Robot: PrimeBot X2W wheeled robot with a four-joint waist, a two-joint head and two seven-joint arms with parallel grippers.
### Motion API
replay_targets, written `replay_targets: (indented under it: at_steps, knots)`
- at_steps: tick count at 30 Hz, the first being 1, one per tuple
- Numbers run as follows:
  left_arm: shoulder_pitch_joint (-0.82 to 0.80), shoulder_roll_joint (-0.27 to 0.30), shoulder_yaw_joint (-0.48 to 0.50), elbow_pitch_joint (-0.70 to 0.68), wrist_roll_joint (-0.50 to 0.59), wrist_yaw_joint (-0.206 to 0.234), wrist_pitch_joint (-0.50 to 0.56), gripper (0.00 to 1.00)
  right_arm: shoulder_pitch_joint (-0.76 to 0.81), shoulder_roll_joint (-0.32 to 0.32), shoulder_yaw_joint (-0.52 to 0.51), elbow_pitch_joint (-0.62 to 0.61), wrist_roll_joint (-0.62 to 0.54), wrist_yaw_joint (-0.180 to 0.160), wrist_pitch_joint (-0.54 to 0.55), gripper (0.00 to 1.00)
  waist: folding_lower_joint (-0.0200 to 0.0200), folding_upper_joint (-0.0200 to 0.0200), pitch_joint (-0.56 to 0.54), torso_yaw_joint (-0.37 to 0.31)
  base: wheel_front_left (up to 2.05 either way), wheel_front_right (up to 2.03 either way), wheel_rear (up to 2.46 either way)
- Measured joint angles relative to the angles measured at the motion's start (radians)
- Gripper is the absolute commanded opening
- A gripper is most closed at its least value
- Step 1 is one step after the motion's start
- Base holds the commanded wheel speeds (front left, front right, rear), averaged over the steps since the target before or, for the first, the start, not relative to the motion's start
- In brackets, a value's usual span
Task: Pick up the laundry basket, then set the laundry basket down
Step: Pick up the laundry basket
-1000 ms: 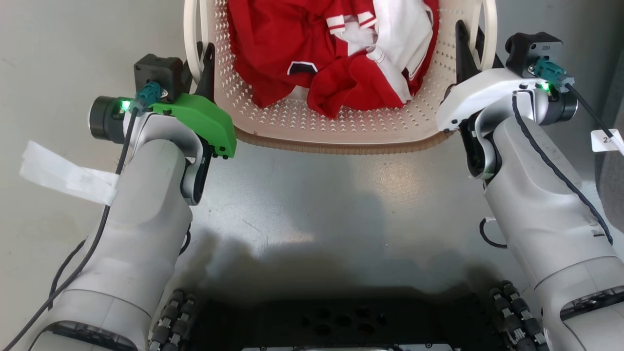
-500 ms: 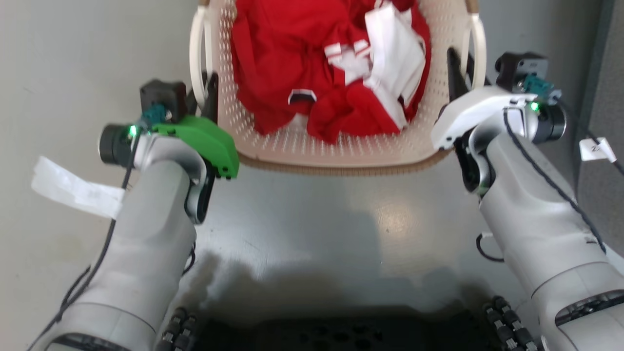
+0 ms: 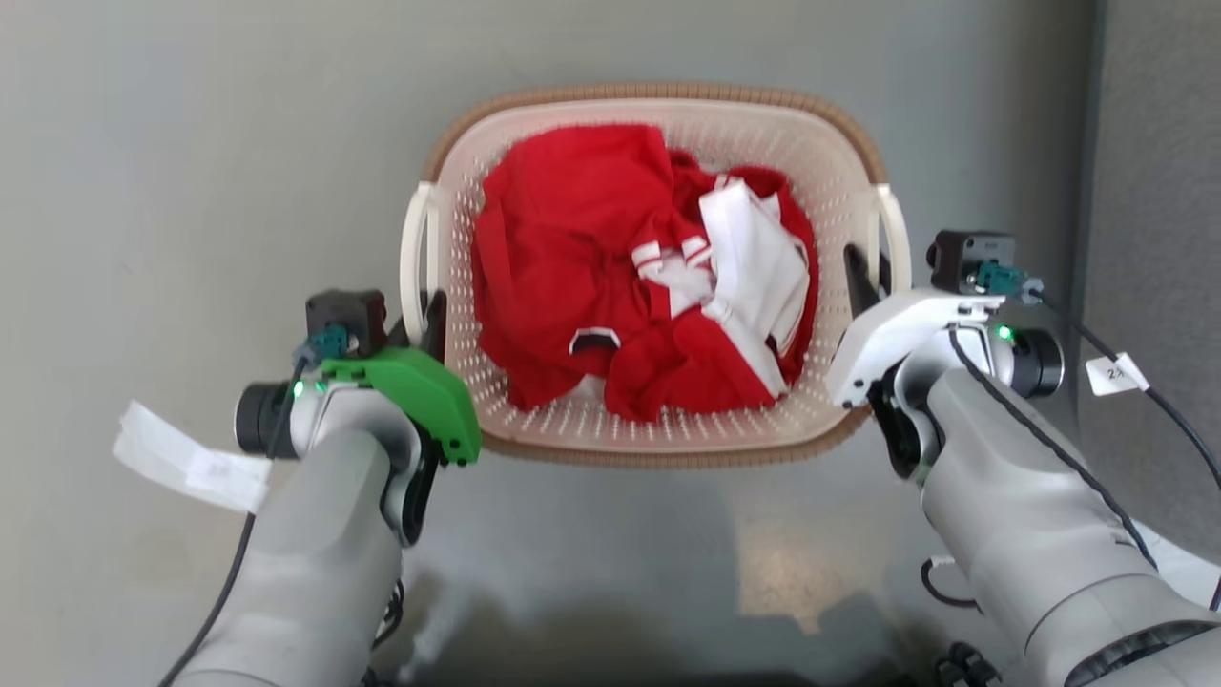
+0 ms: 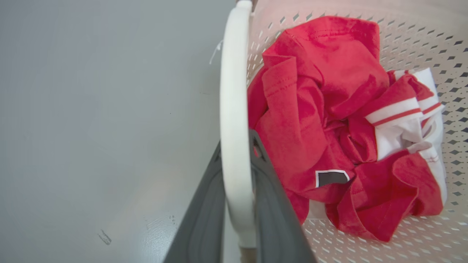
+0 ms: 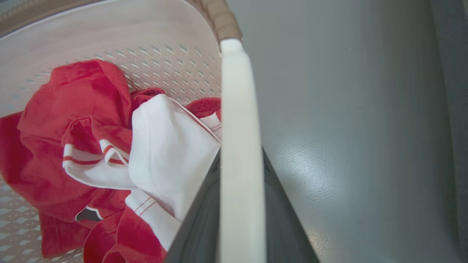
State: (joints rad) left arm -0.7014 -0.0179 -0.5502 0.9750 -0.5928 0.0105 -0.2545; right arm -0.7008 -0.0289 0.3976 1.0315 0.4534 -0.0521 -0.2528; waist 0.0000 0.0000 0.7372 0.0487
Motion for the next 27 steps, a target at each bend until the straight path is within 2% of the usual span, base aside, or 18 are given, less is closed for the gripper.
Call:
replay_targets:
  at_steps: [14,27]
  knots:
    - [0.121,-0.014,-0.04,0.093,-0.078,-0.021,0.026,0.0,0.115,0.015,0.073,0.068,0.124,0.033,0.089,0.0,0.0,0.0,-0.197,-0.009,0.0,0.0,0.0]
    - [0.228,-0.016,-0.074,0.139,-0.135,-0.029,0.056,0.0,0.221,0.016,0.169,0.073,0.189,0.034,0.141,0.0,-0.0001,0.0,-0.383,-0.02,0.0,0.0,0.0]
